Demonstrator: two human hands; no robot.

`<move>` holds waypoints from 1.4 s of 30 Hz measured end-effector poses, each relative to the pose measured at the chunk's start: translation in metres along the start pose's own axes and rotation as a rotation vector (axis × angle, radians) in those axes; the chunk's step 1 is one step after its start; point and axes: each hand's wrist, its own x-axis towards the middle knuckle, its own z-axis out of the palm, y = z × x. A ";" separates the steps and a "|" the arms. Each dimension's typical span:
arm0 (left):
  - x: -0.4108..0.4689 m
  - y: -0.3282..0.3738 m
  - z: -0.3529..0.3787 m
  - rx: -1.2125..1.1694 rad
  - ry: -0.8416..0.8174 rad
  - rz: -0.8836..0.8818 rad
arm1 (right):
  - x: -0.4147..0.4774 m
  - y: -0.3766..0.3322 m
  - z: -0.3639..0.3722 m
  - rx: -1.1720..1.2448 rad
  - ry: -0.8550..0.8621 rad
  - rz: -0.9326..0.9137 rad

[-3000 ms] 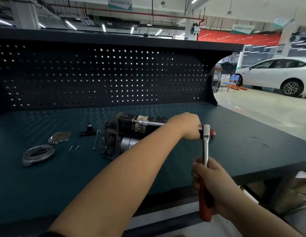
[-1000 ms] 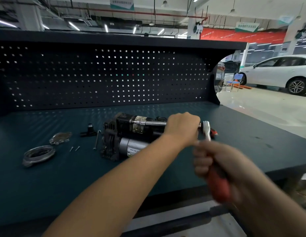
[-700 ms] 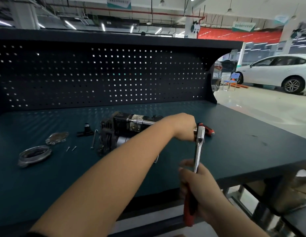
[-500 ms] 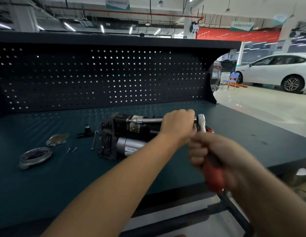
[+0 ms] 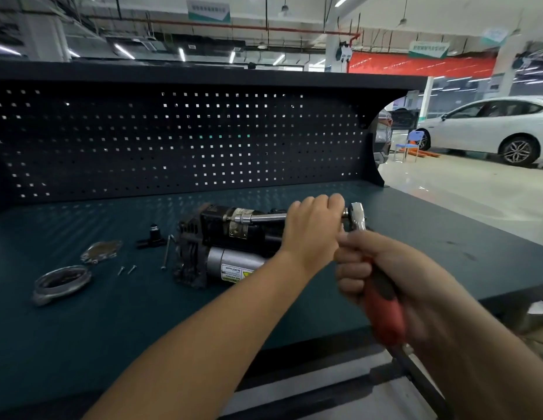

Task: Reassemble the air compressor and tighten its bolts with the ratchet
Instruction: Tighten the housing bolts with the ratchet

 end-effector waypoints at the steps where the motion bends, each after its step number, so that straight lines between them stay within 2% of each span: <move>1: -0.002 0.001 0.004 0.021 0.058 0.016 | 0.000 -0.002 0.002 0.030 -0.008 -0.002; 3: 0.003 0.000 0.002 0.037 -0.090 -0.016 | 0.003 0.015 -0.002 -0.120 0.042 -0.006; 6: 0.017 -0.006 -0.003 0.040 -0.428 0.028 | 0.008 0.058 -0.029 -0.559 0.242 -0.054; 8: 0.026 -0.009 -0.013 -0.079 -0.627 0.068 | 0.006 0.061 -0.036 -0.639 0.275 -0.054; 9: 0.028 -0.011 -0.015 -0.113 -0.648 0.062 | 0.006 0.055 -0.032 -0.604 0.236 -0.057; 10: 0.027 -0.012 -0.016 -0.128 -0.598 0.033 | 0.005 0.045 -0.024 -0.495 0.177 -0.053; 13: 0.006 -0.007 -0.005 0.017 -0.159 -0.011 | -0.002 -0.002 0.006 0.038 0.004 0.021; 15: -0.006 -0.003 0.005 0.032 -0.034 0.001 | -0.004 -0.015 0.013 0.199 -0.022 0.046; 19: 0.001 -0.005 0.008 0.131 -0.298 0.022 | 0.000 0.034 -0.006 -0.043 0.086 0.095; 21: 0.013 -0.008 0.001 0.086 -0.407 0.004 | 0.002 0.058 -0.024 -0.319 0.202 -0.020; 23: 0.019 -0.011 -0.003 -0.051 -0.522 -0.039 | 0.001 0.059 -0.027 -0.441 0.279 -0.099; 24: 0.018 -0.011 -0.005 -0.096 -0.508 -0.059 | 0.000 0.052 -0.023 -0.406 0.249 -0.105; 25: 0.013 -0.011 -0.006 -0.102 -0.425 -0.063 | 0.000 0.042 -0.015 -0.297 0.185 -0.088; 27: -0.002 -0.006 -0.001 -0.011 -0.176 0.021 | 0.000 0.017 0.000 0.010 0.071 0.004; 29: -0.009 -0.003 0.005 0.038 -0.059 0.096 | 0.000 0.002 0.006 0.133 0.024 0.045; 31: 0.002 -0.005 -0.001 0.056 -0.191 0.043 | 0.001 0.014 0.002 0.055 0.055 0.007; 33: 0.017 -0.009 -0.006 0.031 -0.392 0.010 | 0.001 0.041 -0.011 -0.170 0.146 -0.065; 35: 0.027 -0.013 -0.014 -0.099 -0.615 0.020 | 0.001 0.060 -0.021 -0.347 0.187 -0.071; 36: 0.027 -0.014 -0.017 -0.157 -0.676 0.015 | 0.002 0.060 -0.023 -0.389 0.204 -0.061; 37: 0.025 -0.014 -0.018 -0.176 -0.674 0.000 | 0.002 0.054 -0.021 -0.387 0.204 -0.046; 38: 0.021 -0.013 -0.019 -0.167 -0.598 -0.018 | 0.002 0.043 -0.016 -0.325 0.176 -0.020; 40: 0.011 -0.005 -0.015 -0.049 -0.313 -0.016 | 0.003 0.018 -0.002 -0.093 0.093 0.050; 42: 0.005 0.004 -0.009 0.026 -0.168 -0.004 | 0.003 0.002 0.010 0.042 0.045 0.057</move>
